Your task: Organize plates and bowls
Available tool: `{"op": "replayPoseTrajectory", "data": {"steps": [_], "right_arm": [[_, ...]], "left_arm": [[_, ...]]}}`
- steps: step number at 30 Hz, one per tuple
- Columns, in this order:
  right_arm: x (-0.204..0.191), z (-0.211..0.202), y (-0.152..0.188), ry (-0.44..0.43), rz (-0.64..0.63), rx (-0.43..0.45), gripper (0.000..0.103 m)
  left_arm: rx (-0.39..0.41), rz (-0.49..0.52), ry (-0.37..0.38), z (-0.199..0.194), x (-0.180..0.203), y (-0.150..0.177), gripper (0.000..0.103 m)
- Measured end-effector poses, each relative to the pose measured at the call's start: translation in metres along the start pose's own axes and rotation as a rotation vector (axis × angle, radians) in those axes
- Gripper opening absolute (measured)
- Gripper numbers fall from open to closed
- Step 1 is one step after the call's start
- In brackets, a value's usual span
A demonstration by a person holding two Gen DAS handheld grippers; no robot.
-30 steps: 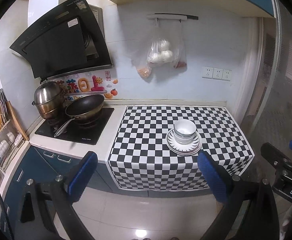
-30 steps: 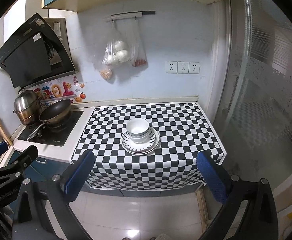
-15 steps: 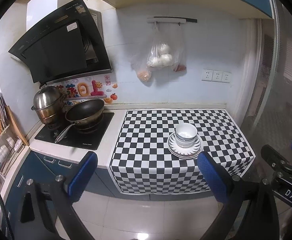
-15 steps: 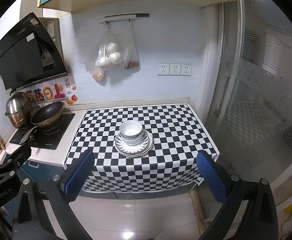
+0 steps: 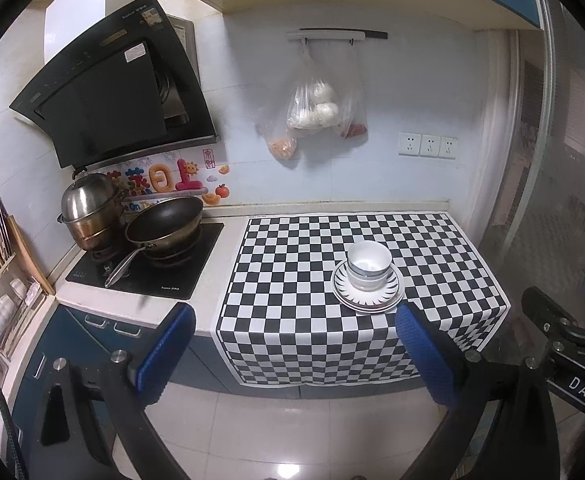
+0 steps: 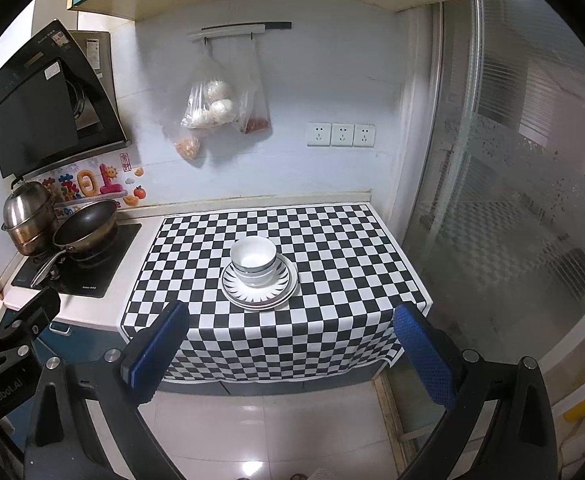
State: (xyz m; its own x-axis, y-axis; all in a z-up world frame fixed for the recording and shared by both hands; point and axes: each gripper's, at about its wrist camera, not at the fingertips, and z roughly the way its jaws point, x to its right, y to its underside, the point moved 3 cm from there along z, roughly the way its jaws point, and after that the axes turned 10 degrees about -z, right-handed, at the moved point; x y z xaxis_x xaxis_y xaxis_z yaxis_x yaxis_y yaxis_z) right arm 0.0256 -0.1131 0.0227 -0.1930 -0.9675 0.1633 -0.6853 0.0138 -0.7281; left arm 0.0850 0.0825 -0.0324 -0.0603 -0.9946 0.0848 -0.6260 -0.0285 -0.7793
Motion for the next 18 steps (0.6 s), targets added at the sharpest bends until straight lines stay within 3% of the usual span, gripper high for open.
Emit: {"op": "replayPoseTrajectory", "data": {"steps": [18], "right_arm": [[0.0010,0.0030,0.0003,0.001,-0.003,-0.006,0.103]], "left_arm": [[-0.005,-0.005,-0.005,0.0022,0.0020,-0.0007,0.103]]}}
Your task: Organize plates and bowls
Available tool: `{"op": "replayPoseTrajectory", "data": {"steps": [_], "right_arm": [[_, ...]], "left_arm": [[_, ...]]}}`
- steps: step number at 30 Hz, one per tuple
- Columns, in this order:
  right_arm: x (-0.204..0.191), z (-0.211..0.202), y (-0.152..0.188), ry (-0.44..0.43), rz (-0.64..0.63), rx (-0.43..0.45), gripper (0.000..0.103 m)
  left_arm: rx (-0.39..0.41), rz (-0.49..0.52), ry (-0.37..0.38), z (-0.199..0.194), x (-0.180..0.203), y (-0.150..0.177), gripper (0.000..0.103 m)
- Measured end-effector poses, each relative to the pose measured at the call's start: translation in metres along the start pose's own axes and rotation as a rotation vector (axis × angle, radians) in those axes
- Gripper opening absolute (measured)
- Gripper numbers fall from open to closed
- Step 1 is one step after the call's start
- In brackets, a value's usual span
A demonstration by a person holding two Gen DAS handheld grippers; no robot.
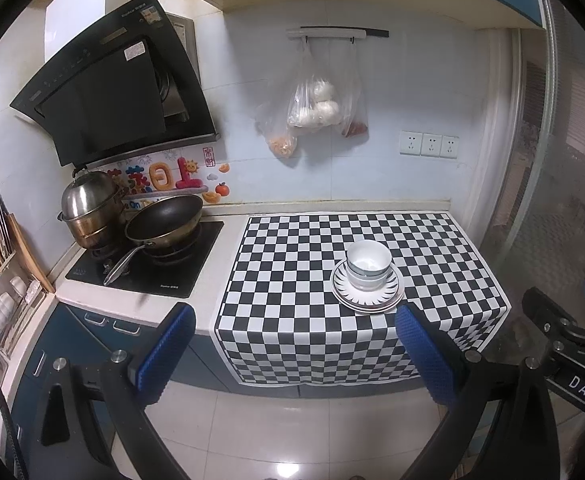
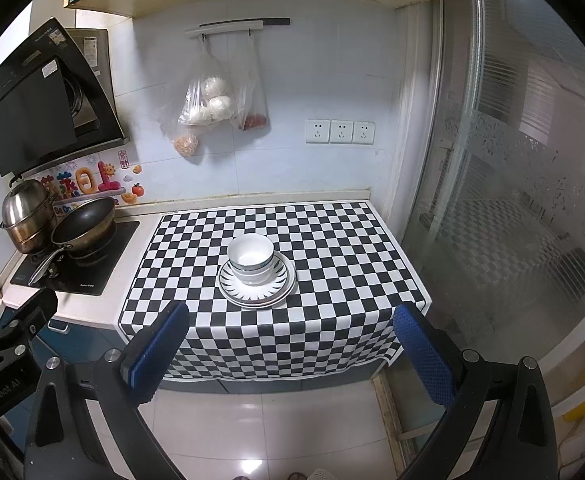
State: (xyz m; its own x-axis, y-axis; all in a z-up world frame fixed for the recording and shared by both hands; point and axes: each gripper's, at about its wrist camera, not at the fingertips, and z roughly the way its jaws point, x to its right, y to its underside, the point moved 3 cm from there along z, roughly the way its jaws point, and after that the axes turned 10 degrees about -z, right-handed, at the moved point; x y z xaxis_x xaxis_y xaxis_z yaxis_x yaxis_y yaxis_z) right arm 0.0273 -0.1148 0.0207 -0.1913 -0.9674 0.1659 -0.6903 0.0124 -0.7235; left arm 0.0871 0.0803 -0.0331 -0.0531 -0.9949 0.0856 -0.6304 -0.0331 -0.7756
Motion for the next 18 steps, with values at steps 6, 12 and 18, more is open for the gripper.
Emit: {"op": "replayPoseTrajectory", "data": {"steps": [6,12,18], "right_arm": [[0.0021,0.0043,0.0014,-0.004,0.006,-0.003,0.103],[0.0027,0.0061,0.0019,-0.004,0.010,-0.004,0.103],[0.0011,0.0065,0.0024,-0.007,0.013,-0.006,0.103]], "left_arm": [[0.003,0.000,-0.003,-0.0004,0.0007,-0.0004,0.103],[0.005,0.002,-0.008,0.0003,0.0013,-0.0030,0.103],[0.007,0.003,-0.010,0.0004,0.0015,-0.0032,0.103]]}}
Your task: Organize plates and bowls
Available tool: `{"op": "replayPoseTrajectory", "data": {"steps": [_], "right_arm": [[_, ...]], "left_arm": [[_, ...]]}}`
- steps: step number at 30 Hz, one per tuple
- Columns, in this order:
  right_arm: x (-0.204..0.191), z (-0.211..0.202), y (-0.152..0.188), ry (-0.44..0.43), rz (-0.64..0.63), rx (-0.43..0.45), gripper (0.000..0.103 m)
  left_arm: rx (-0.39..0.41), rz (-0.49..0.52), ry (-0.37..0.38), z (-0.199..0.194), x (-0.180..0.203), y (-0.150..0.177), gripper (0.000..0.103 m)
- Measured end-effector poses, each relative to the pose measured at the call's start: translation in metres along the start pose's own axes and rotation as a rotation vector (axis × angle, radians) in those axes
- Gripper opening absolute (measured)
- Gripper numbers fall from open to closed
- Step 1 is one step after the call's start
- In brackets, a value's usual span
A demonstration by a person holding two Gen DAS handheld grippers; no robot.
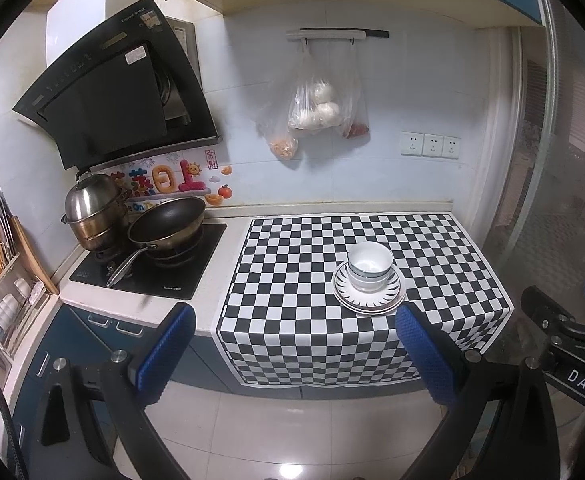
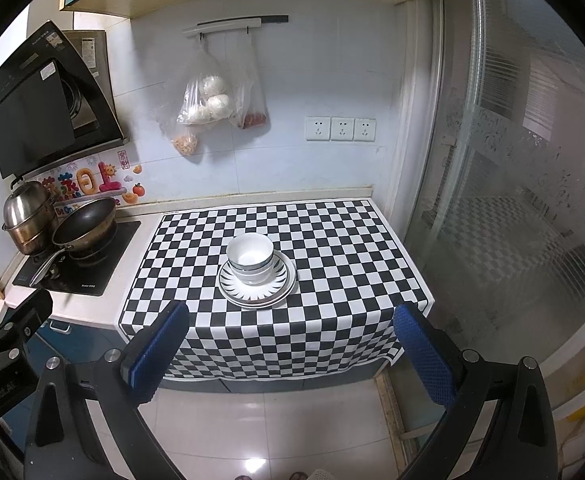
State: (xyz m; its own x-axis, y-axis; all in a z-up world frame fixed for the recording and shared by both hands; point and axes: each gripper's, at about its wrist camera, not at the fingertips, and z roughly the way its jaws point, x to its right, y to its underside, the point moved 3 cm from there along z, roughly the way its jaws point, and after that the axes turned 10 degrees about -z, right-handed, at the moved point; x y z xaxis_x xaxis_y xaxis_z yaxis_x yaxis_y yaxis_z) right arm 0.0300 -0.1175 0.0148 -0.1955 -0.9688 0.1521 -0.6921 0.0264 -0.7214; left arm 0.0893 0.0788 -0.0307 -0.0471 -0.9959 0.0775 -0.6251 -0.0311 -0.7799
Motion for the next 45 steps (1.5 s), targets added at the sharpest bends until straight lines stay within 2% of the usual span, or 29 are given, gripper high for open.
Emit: {"op": "replayPoseTrajectory", "data": {"steps": [31,45], "right_arm": [[-0.002,-0.006,0.006,0.008,0.010,0.002,0.103],[-0.004,-0.008,0.008,0.007,0.010,0.000,0.103]], "left_arm": [[-0.012,0.013,0.017,0.004,-0.007,-0.004,0.103],[-0.014,0.001,0.005,-0.003,0.003,0.008,0.103]]}}
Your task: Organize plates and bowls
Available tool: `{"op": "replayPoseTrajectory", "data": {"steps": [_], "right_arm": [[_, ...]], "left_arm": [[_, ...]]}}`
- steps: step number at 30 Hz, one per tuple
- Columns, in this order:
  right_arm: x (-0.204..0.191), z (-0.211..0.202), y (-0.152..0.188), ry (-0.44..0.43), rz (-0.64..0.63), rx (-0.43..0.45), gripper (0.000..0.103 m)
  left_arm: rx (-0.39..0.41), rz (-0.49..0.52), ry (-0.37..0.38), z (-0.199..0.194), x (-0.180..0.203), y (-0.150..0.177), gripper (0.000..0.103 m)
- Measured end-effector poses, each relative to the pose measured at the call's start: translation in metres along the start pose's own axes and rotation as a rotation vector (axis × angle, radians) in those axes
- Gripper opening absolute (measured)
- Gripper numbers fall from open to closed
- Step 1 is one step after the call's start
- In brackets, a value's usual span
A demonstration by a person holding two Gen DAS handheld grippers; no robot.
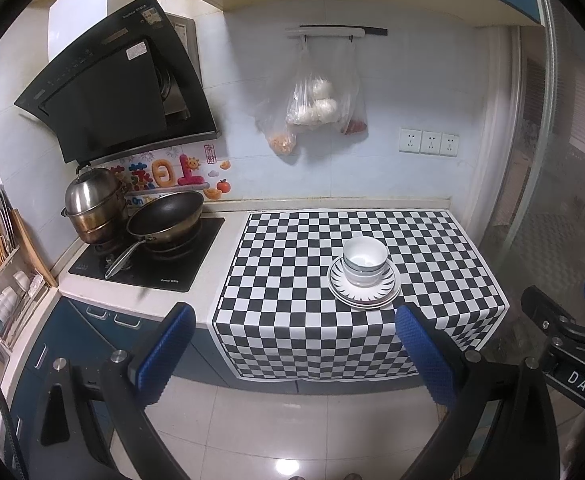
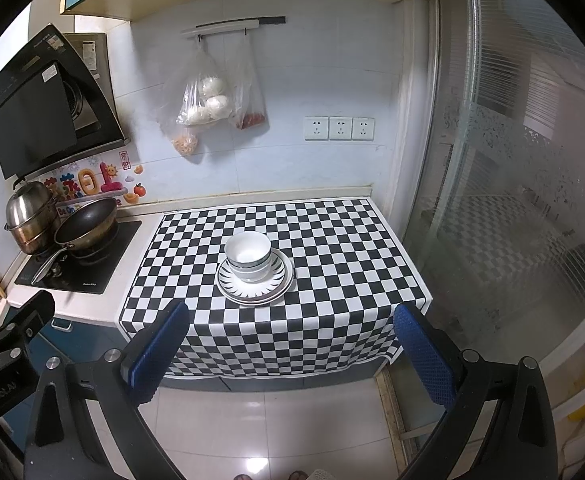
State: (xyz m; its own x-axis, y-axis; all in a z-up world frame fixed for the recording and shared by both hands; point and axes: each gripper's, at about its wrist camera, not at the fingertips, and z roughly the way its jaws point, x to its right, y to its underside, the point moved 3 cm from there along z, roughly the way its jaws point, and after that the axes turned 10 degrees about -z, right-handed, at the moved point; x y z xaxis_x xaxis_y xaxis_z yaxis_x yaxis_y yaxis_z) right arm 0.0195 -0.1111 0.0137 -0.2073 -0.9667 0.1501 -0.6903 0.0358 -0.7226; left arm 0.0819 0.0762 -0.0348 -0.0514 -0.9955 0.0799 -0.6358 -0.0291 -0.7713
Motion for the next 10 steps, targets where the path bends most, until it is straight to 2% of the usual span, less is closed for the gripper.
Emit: {"op": "replayPoseTrajectory", "data": {"steps": [10], "right_arm": [[-0.0019,-0.0045,0.0017,0.003,-0.001,-0.004,0.103]], "left_arm": [[0.011,-0.014,-0.017,-0.0050,0.0086,0.0028,0.103]]}}
